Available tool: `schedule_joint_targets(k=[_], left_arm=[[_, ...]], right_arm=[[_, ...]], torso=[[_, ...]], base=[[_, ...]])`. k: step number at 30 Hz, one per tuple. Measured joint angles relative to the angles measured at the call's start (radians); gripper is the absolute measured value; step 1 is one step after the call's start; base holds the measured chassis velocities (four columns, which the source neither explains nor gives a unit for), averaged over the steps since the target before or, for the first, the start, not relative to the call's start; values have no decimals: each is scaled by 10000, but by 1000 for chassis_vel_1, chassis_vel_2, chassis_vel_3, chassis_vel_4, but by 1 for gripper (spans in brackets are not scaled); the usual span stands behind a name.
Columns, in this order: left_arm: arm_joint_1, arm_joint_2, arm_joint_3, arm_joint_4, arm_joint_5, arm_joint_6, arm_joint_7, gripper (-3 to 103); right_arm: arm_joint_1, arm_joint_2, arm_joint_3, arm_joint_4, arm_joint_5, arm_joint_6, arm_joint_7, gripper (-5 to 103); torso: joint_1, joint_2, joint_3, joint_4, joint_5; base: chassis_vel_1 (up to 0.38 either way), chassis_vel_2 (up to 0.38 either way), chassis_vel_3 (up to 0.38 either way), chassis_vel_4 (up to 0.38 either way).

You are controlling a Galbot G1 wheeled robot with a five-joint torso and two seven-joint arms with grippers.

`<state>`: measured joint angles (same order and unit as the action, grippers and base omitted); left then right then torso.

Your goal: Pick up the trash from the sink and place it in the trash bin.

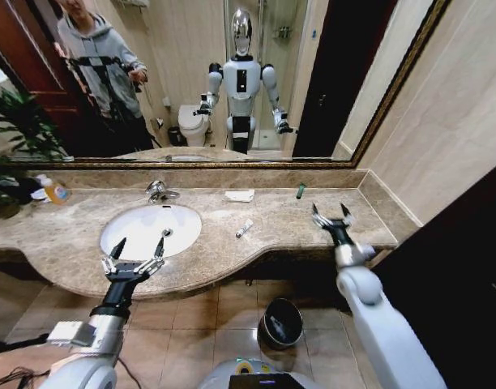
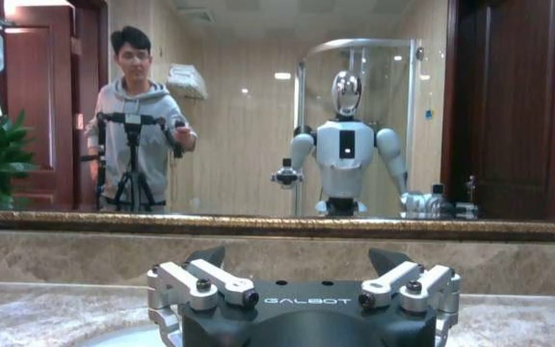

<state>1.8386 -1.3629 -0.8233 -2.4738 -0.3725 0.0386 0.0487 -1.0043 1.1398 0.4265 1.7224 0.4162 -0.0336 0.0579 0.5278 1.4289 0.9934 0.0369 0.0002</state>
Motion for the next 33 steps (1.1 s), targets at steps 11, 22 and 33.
schedule_joint_targets(k=[11, 22, 33], left_arm=[[0, 1, 0, -1, 0, 0, 2, 100], [0, 0, 0, 0, 0, -1, 1, 100], [-1, 0, 0, -1, 1, 0, 1, 100]], right_arm=[[3193, 437, -1870, -3398, -331, -292, -250, 100], [3829, 495, -1193, -4862, -1592, -80, -35, 100], [4690, 1004, -1051, -6427, -1350, -178, 116, 100]], torso=[[0, 0, -2, 0, -3], [-4, 2, -3, -7, -1], [-3, 2, -3, -2, -2]], base=[[0, 0, 0, 0], [0, 0, 0, 0], [0, 0, 0, 0]])
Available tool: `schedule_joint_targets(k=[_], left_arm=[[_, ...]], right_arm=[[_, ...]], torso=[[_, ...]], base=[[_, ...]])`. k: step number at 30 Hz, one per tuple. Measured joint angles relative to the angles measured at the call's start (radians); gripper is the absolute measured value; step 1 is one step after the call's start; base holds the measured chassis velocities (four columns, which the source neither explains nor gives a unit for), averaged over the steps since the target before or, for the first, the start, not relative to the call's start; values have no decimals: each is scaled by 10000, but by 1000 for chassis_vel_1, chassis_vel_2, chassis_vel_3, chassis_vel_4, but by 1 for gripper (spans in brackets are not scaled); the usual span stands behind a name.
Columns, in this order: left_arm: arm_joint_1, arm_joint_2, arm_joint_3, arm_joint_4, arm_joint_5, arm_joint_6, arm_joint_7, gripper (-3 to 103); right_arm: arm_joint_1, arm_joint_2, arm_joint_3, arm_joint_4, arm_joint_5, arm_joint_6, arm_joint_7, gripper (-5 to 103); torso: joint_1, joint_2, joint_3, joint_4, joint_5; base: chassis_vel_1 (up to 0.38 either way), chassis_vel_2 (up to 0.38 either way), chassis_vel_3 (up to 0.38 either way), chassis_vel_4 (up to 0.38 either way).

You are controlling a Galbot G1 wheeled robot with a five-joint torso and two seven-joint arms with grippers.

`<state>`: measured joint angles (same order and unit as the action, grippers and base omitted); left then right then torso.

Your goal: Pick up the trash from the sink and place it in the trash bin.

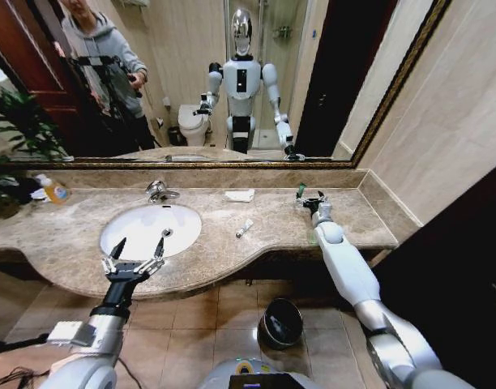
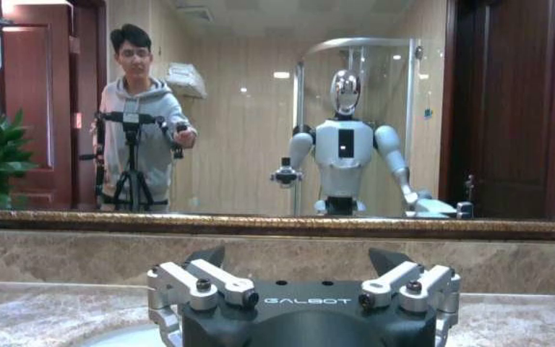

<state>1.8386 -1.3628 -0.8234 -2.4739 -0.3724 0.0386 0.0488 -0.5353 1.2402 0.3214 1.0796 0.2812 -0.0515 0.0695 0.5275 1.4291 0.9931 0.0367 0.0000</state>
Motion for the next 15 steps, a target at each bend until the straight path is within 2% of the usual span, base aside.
schedule_joint_targets(k=[9, 15], left_arm=[[0, 0, 0, 0, 0, 0, 0, 100], [0, 0, 0, 0, 0, 0, 0, 100]], right_arm=[[509, 412, -244, -695, -20, 120, -189, 102], [675, 601, -223, -1022, -181, 327, -262, 84]], torso=[[1, 0, 0, 1, -1], [1, 0, 0, 2, -1]], base=[[0, 0, 0, 0], [0, 0, 0, 0]])
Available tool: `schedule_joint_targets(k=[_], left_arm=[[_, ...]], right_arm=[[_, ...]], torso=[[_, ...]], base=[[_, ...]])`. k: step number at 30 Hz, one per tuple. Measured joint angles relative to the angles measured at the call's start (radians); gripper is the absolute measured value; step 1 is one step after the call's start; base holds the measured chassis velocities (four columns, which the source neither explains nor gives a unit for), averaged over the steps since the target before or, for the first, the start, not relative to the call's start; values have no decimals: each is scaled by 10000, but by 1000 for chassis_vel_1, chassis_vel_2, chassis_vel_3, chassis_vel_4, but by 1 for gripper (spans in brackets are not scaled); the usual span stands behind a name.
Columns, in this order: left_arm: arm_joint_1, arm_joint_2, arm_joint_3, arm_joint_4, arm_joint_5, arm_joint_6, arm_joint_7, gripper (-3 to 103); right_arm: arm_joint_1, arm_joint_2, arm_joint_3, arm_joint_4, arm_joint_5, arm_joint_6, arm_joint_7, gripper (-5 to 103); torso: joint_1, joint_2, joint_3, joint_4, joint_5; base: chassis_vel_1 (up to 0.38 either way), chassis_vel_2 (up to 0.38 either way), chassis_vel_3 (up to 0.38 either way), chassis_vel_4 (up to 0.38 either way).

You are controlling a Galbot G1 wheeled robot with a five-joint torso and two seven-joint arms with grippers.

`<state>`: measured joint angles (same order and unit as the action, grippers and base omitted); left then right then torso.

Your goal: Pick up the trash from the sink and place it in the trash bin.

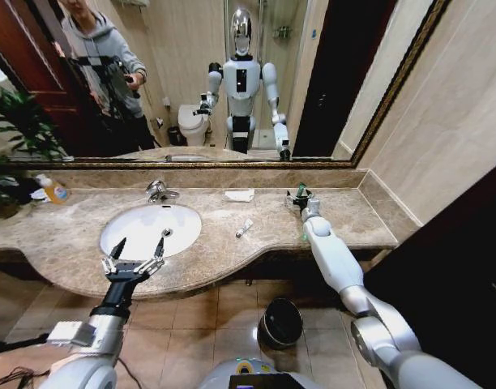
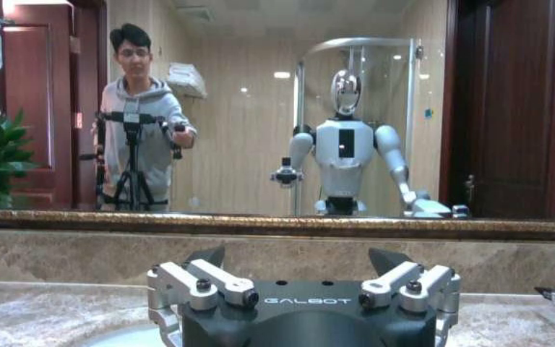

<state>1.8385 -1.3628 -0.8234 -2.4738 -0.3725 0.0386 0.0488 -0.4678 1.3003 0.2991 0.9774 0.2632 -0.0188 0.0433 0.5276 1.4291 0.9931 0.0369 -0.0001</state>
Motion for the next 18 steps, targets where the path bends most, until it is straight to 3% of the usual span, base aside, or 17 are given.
schedule_joint_targets(k=[5, 9, 11, 15, 17, 18], left_arm=[[0, 0, 0, 0, 0, 0, 0, 100], [1, 0, 0, 0, 0, 0, 0, 100], [0, 0, 0, 0, 0, 0, 0, 100], [1, 0, 1, 0, 0, 0, 0, 100], [0, 0, 0, 0, 0, 0, 0, 100], [0, 0, 0, 0, 0, 0, 0, 100]], right_arm=[[1, 29, 11, -21, -46, 11, 3, 76], [-64, -36, 13, 1, -151, 12, 20, 60], [-86, -62, 12, 11, -179, 11, 22, 60], [-133, -79, 12, 39, -199, 11, 39, 44], [-134, -85, 4, 56, -197, 11, 43, 44], [-132, -95, -10, 64, -191, 11, 45, 36]], torso=[[0, 0, 0, -1, 2], [0, 0, 0, 0, 1], [0, 0, 0, -1, 1], [0, 0, 0, -1, 2], [0, 0, 0, -1, 1], [-1, 0, 0, -1, 1]], base=[[0, 0, 0, 0], [0, 0, 0, 0], [0, 0, 0, 0], [0, 0, 0, 0], [0, 0, 0, 0], [0, 0, 0, 0]])
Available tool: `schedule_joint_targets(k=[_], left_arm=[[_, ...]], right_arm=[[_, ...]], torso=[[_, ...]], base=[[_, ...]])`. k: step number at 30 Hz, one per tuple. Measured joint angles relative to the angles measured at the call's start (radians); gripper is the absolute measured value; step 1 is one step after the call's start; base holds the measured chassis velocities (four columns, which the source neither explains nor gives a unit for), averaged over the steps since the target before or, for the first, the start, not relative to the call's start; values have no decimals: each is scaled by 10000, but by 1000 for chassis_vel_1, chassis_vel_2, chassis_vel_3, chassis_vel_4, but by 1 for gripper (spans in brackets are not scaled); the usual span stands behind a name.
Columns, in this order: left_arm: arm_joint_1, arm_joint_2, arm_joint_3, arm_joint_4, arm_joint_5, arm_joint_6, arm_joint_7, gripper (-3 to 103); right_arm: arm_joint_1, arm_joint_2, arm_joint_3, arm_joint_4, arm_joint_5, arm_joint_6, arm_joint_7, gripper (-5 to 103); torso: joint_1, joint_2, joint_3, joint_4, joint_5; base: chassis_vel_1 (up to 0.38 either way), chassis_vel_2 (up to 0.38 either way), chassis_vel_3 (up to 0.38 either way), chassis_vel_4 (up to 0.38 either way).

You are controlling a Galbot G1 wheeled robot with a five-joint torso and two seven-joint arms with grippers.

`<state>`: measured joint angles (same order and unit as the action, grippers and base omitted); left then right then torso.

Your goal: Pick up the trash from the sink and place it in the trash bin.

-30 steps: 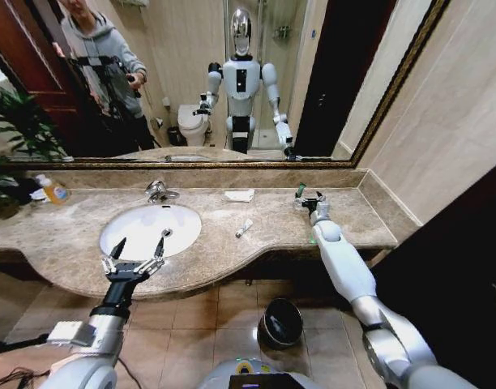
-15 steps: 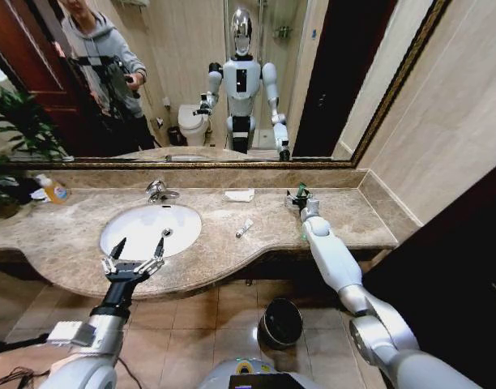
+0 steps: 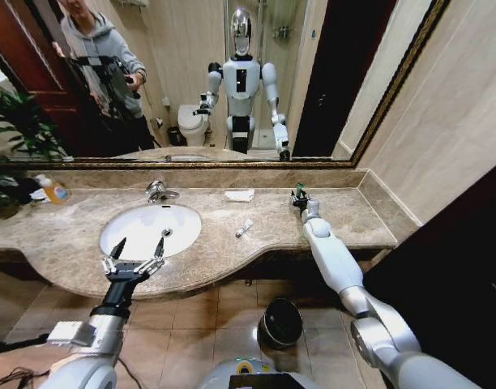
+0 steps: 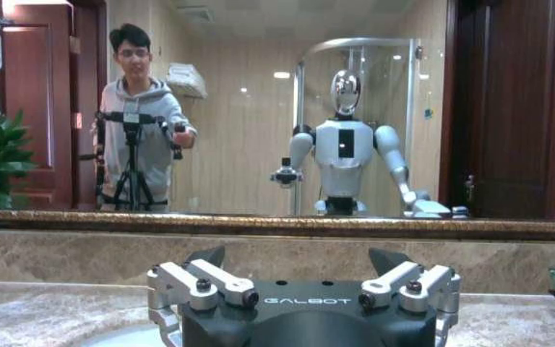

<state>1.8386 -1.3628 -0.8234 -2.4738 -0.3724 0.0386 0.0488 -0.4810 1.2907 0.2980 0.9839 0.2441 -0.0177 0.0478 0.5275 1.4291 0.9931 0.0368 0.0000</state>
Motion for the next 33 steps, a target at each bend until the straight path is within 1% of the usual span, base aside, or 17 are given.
schedule_joint_targets(k=[1, 5, 9, 12, 14, 15, 18, 20, 21, 23, 24, 25, 27, 28, 31, 32, 33], left_arm=[[-1, 0, 0, 0, 0, -1, 0, 100], [0, 0, 0, 0, 0, -1, 0, 100], [0, 0, 0, 0, 0, -1, 0, 100], [0, 0, 0, 0, 0, -1, 0, 100], [-1, 0, 0, 0, 0, -1, 0, 100], [0, -1, 0, 0, 0, 0, 6, 100], [0, 0, 0, 0, 0, 0, 0, 100], [0, 0, 0, 0, 0, -1, 1, 100], [0, 0, 0, 0, 0, -1, 1, 100], [0, 0, 0, 0, 0, -1, 4, 100], [0, 0, 0, 0, 0, -1, 4, 100], [0, 0, 0, 0, 0, 0, 0, 100], [0, 1, 0, 0, 0, 0, 0, 100], [0, 1, 0, 0, 0, 0, 0, 100], [0, 0, 0, 0, 0, -1, 1, 100], [0, -1, 0, 0, 0, 0, 1, 100], [0, -1, 0, 0, 0, 0, 0, 100]], right_arm=[[8, 0, -1, 0, 6, 0, 1, 32], [34, -1, 0, 3, 39, -2, 11, 28], [-140, -145, 8, 505, 176, -84, 58, 14], [-251, -231, 16, 764, 221, -152, 62, 10], [-939, -775, 135, 2136, 308, -378, 2, 4], [-1455, -1162, 331, 2978, 353, -412, -45, 4], [-2546, -1730, 707, 4386, 755, -409, -24, 4], [-3909, -2126, 1027, 5605, 1212, 172, -16, 4], [-3909, -2126, 1027, 5605, 1212, 172, -16, 4], [-5543, -2281, 1625, 6876, 1555, 933, 30, 4], [-5543, -2281, 1625, 6876, 1555, 933, 30, 4], [-6328, -2276, 1919, 7395, 1623, 1208, 85, 4], [-8343, -2035, 2281, 8197, 1384, 2044, 249, 4], [-8343, -2035, 2281, 8197, 1384, 2044, 249, 4], [-10190, -1343, 2313, 8576, 464, 3428, 690, 4], [-10438, -1238, 2308, 8602, 389, 3606, 726, 4], [-11033, -948, 2306, 8562, 189, 4142, 832, 4]], torso=[[0, 0, 0, 0, 1], [0, 0, 0, 0, 1], [0, 0, 0, 2, 0], [1, 0, 1, 2, 2], [1, 0, 0, 3, 2], [1, 1, -1, 4, 1], [0, 2, -2, 0, -3], [-2, 2, -2, -4, 4], [-2, 2, -2, -4, 4], [-2, 2, -2, 0, 3], [-2, 2, -2, 0, 3], [-2, 2, -3, 2, -5], [-3, 2, -2, -5, 5], [-3, 2, -2, -5, 5], [-3, 3, -3, 0, 2], [-3, 3, -3, -2, 3], [-3, 3, -3, -1, -8]], base=[[0, 0, 0, 0], [0, 0, 0, 0], [0, 0, 0, 0], [0, 0, 0, 0], [0, 0, 0, 0], [0, 0, 0, 0], [0, 0, 0, 0], [0, 0, 0, 0], [0, 0, 0, 0], [0, 0, 0, 0], [0, 0, 0, 0], [0, 0, 0, 0], [0, 0, 0, 0], [0, 0, 0, 0], [0, 0, 0, 0], [0, 0, 0, 0], [0, 0, 0, 0]])
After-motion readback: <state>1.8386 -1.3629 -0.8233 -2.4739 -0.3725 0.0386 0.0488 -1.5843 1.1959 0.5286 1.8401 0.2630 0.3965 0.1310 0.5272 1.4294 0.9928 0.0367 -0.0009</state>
